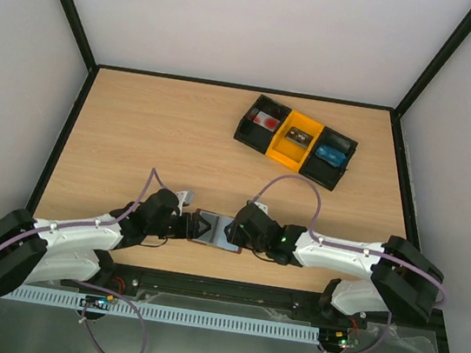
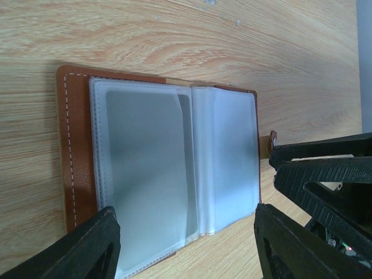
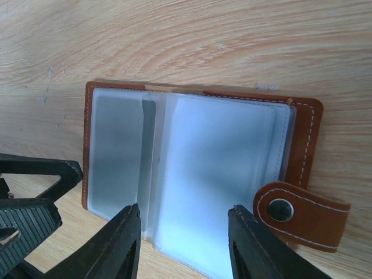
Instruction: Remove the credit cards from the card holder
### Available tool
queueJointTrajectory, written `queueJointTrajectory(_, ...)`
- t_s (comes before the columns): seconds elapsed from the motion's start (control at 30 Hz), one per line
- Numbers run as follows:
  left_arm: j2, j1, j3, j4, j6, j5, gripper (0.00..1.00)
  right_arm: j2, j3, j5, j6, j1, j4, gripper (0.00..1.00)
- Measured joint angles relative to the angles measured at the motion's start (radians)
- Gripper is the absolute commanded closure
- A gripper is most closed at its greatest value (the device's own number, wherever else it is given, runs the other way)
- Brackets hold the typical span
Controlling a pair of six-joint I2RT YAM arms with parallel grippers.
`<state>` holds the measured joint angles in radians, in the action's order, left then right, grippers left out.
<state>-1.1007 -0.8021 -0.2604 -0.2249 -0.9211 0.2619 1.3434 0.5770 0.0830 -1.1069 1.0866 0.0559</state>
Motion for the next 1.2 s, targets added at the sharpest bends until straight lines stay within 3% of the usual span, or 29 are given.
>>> queueJointTrajectory(0.57, -0.042, -0.001, 0.029, -0.029, -0.016, 0.008, 0.55, 0.039, -0.019, -0.1, -0.023, 0.008, 0.018, 0.53)
queueJointTrajectory(1.2, -0.038, -0.001, 0.052, -0.066, -0.038, 0.011, 0.59, 0.018, -0.017, -0.11, -0.063, 0.047, 0.024, 0.53)
